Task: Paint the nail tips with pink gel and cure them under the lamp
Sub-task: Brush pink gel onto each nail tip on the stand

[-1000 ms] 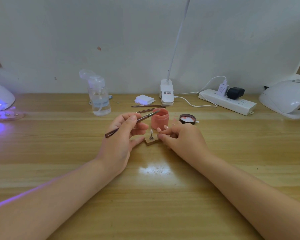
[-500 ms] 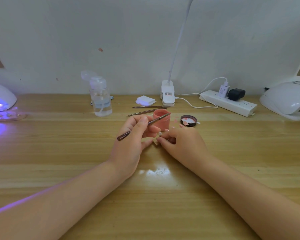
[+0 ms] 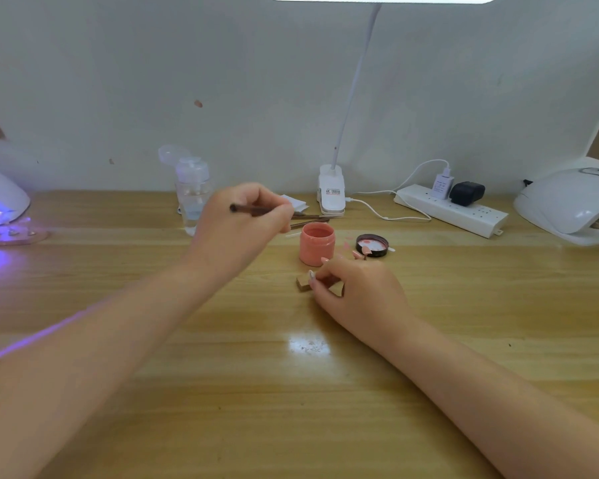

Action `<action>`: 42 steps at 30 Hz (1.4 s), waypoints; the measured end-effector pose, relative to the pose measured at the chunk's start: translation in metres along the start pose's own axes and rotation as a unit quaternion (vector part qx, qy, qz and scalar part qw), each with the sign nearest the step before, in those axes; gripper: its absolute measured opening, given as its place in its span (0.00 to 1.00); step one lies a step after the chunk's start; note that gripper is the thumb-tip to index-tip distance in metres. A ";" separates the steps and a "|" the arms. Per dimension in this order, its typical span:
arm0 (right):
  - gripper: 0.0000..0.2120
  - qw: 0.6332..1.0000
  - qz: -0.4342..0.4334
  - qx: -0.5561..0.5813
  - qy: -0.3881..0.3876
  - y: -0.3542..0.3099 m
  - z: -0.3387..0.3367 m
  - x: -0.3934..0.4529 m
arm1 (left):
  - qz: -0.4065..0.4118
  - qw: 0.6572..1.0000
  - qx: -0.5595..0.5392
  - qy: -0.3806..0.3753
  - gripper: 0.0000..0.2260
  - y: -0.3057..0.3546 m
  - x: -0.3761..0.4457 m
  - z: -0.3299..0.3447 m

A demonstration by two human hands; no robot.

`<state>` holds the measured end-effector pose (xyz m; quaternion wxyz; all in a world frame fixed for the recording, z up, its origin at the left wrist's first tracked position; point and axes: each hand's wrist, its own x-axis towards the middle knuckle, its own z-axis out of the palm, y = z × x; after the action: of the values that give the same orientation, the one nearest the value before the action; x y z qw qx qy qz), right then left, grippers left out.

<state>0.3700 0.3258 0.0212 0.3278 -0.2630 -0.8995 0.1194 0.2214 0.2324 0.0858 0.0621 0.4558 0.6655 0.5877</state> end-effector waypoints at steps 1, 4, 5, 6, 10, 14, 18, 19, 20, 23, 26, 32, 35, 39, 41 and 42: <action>0.07 1.000 -0.002 0.013 0.013 0.001 0.001 0.000 | 0.005 1.000 0.028 -0.005 0.05 0.004 0.009 0.000; 0.05 0.998 0.012 0.047 0.029 0.003 0.002 -0.001 | 0.006 0.995 0.092 -0.035 0.07 0.016 0.036 0.006; 0.04 0.998 0.017 0.059 0.031 0.004 0.002 -0.001 | 0.002 0.992 0.110 -0.054 0.07 0.020 0.043 0.008; 0.04 0.997 0.021 0.072 0.034 0.005 0.003 0.000 | 0.000 0.989 0.130 -0.072 0.07 0.023 0.049 0.011; 0.03 0.993 0.035 0.105 0.034 0.008 0.003 0.001 | 0.012 0.972 0.211 -0.105 0.11 0.029 0.066 0.023; 0.02 0.991 0.046 0.125 0.034 0.008 0.004 0.001 | -0.016 0.963 0.229 -0.139 0.10 0.026 0.076 0.039; 0.03 0.990 0.045 0.126 0.034 0.007 0.002 0.000 | -0.034 0.956 0.242 -0.161 0.09 0.016 0.078 0.051; 0.03 0.990 0.043 0.127 0.034 0.007 0.002 0.000 | -0.036 0.953 0.254 -0.162 0.08 0.012 0.077 0.053; 0.03 0.990 0.041 0.127 0.035 0.007 0.001 -0.001 | -0.041 0.950 0.263 -0.164 0.08 0.008 0.075 0.056; 0.03 0.991 0.037 0.122 0.039 0.006 0.001 -0.001 | -0.068 0.953 0.244 -0.166 0.09 -0.003 0.070 0.058; 0.03 0.992 0.039 0.119 0.035 0.007 0.001 -0.001 | -0.093 0.971 0.185 -0.119 0.07 -0.005 0.073 0.051; 0.01 0.993 0.044 0.109 0.028 0.007 0.002 0.000 | -0.229 0.971 -0.062 0.021 0.04 -0.015 0.079 0.030; 0.02 0.993 0.043 0.105 0.031 0.007 0.002 0.001 | -0.279 0.953 -0.109 0.038 0.05 -0.026 0.075 0.022; 0.02 0.992 0.041 0.111 0.032 0.007 0.001 0.000 | -0.296 0.943 -0.135 0.063 0.06 -0.037 0.073 0.014; 0.01 0.992 0.045 0.113 0.029 0.007 0.001 0.001 | -0.294 0.937 -0.171 0.075 0.06 -0.038 0.071 0.013; 0.01 0.992 0.047 0.112 0.027 0.007 0.001 0.001 | -0.295 0.933 -0.190 0.075 0.07 -0.037 0.071 0.013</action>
<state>0.3713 0.3321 0.0188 0.3738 -0.2695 -0.8580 0.2271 0.1690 0.2941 0.0824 0.2679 0.1735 0.6482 0.6913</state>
